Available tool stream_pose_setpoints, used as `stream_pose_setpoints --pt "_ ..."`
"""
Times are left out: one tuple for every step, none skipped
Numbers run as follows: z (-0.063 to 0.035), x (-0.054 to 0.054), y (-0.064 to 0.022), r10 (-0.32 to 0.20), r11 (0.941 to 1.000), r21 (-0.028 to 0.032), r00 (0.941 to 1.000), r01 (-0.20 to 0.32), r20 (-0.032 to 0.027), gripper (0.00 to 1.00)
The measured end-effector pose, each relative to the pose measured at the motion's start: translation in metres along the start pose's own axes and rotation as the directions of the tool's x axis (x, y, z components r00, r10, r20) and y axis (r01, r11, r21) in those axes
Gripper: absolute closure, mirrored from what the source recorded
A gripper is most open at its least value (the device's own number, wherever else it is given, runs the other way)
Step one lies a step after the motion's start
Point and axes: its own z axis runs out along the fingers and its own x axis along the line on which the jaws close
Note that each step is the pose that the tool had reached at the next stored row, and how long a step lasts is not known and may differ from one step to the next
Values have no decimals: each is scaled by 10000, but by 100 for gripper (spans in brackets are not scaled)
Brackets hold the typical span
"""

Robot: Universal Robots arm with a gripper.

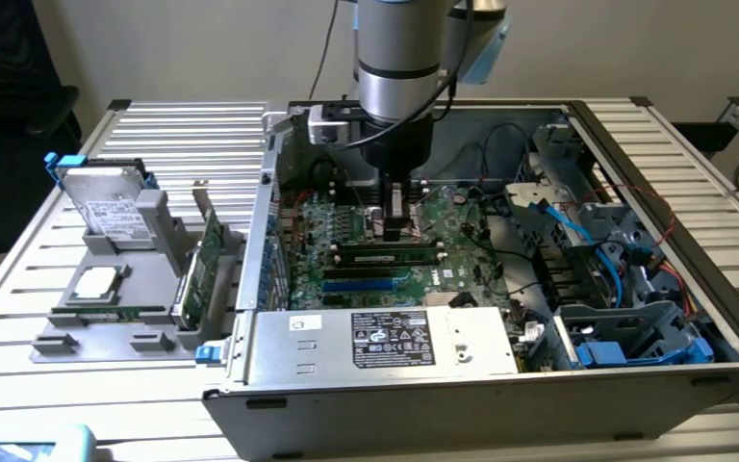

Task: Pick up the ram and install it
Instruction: 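Press down the ram until it locks into place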

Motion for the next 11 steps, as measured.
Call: stream_pose_setpoints --pt "0 0 0 143 9999 -10 9999 -143 -6 89" --pt "0 0 0 284 9996 -20 9996 -284 -10 89" --pt "0 0 0 422 9991 -29 9991 -422 -15 89" --pt "0 0 0 564 9984 -39 9984 -564 -20 89" --pt "0 0 0 700 9975 -48 9975 -700 -26 89" --pt "0 0 0 830 9965 -57 9965 -830 -31 89" --pt "0 0 0 959 9954 -65 9954 -959 -36 89" --pt "0 0 0 1090 9940 -74 9940 -1090 -41 89" --pt "0 0 0 1216 9925 -82 9926 -1217 -47 89" --pt "0 0 0 1341 9909 -90 9910 -1342 -52 89" --pt "0 0 0 1472 9891 -98 9891 -1473 -57 89"
